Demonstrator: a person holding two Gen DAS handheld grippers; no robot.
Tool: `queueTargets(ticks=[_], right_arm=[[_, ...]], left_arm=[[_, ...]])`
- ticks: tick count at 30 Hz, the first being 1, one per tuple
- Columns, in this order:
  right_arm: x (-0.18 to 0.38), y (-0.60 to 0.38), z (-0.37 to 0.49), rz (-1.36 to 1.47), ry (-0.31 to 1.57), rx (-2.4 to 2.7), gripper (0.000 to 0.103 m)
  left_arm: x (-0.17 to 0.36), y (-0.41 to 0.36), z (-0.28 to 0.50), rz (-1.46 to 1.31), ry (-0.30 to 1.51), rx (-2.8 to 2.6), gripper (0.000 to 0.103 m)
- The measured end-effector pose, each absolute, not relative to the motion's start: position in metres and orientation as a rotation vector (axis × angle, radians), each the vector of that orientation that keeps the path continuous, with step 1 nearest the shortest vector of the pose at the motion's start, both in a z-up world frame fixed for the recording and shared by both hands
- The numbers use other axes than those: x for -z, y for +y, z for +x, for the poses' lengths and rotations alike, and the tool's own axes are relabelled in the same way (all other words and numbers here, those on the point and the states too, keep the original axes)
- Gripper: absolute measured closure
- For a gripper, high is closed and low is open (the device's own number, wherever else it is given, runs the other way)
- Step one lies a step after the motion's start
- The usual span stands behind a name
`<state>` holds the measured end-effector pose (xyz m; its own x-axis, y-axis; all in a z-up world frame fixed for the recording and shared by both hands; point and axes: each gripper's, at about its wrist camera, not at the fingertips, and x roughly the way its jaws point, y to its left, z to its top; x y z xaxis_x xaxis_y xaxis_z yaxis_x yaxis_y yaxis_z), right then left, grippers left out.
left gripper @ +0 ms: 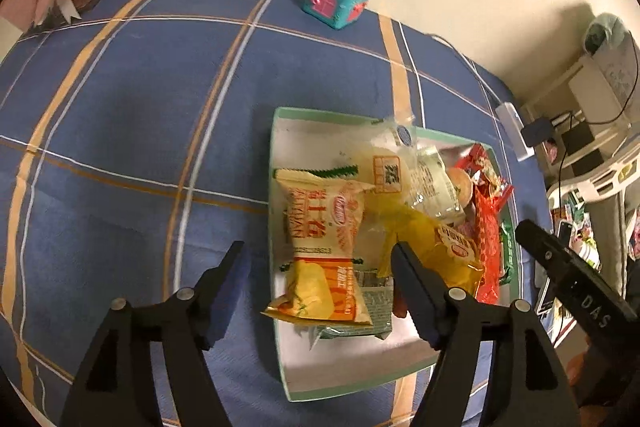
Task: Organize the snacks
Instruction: 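Open both tools to release the packs into the tray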
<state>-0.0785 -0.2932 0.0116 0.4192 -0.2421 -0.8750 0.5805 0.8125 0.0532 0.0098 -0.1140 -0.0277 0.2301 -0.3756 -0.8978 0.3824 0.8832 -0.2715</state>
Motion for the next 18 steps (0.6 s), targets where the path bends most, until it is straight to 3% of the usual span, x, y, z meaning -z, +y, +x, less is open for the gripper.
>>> queueTargets(ticks=[3,8,10,15,18], right_arm=[[-0.011,-0.291,-0.078,0.373,1.022,0.528,0.042],[-0.008,-0.284,-0.074,0.362,1.035,0.511,0.041],[-0.006,-0.279,-0.071,0.346,1.043,0.5,0.023],[-0.004,-0.268,-0.066,0.307,1.055,0.481,0.019],[-0.002,-0.263,-0.064,0.283,1.062,0.476,0.01]], left_arm=[[0.024,-0.106,0.014,0.027,1.215,0.469,0.027],[0.022,-0.09,0.022,0.123,1.167,0.302,0.014],[0.025,-0.084,0.025,0.167,1.154,0.237,0.013],[0.028,-0.078,0.028,0.197,1.151,0.205,0.013],[0.03,-0.079,0.028,0.215,1.148,0.194,0.008]])
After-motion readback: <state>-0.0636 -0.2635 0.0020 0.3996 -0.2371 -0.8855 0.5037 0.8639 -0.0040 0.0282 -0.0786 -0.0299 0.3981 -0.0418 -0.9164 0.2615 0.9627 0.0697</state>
